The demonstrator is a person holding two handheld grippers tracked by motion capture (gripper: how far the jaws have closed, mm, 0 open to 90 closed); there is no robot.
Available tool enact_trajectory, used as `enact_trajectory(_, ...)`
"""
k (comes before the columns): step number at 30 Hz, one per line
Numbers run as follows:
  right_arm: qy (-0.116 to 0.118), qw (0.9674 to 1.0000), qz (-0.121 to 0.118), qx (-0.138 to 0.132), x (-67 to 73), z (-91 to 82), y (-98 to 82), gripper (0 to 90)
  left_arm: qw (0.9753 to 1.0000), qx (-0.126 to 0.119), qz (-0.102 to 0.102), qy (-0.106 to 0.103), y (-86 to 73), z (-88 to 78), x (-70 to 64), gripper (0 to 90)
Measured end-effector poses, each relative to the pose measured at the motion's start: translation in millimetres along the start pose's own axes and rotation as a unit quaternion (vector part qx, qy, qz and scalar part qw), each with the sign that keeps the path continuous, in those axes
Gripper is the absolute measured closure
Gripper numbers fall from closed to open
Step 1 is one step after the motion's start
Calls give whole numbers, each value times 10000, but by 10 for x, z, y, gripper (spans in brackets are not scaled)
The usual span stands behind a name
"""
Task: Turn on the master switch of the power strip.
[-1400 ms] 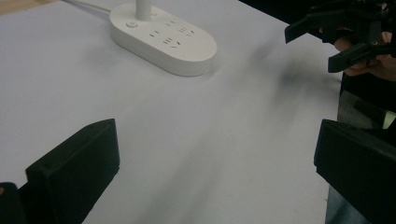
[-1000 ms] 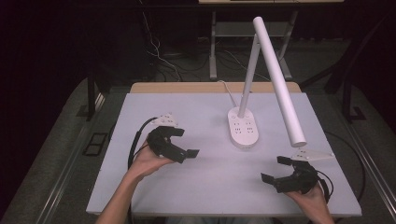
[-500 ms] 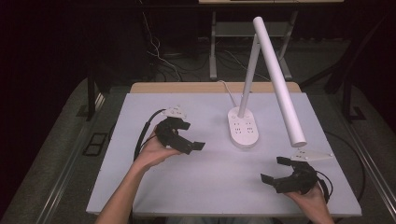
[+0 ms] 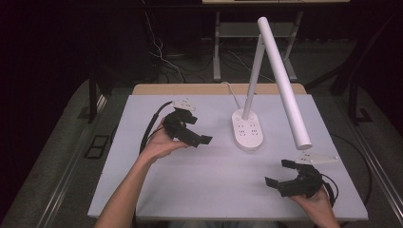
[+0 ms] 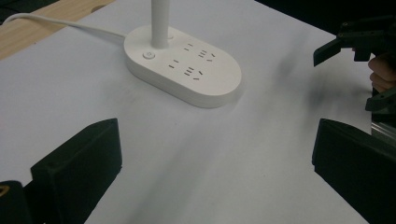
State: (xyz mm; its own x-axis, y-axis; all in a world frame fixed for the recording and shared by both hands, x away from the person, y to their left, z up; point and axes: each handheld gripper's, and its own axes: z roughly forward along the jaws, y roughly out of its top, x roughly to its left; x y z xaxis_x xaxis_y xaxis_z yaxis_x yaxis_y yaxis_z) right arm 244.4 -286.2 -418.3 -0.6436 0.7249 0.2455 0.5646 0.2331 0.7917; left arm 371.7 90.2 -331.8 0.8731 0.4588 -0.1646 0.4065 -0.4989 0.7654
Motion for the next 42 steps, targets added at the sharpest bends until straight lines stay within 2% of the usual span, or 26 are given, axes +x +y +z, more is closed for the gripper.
enact_trajectory(14,6,10000,3,2,-3,-3,1,2,9998,120,125,45,273,91,105,12)
enact_trajectory(31,50,10000,23,9,-13,-7,-1,2,9999,129,98,27,497,295,246,32)
enact_trajectory(35,65,10000,24,22,-11,-8,0,2,9998,119,162,2,561,358,293,47)
enact_trajectory(37,64,10000,22,19,-12,-9,0,2,9999,97,97,-17,591,386,294,58)
enact_trajectory(42,74,10000,53,27,-17,-15,-1,2,9999,115,107,-33,672,456,315,80)
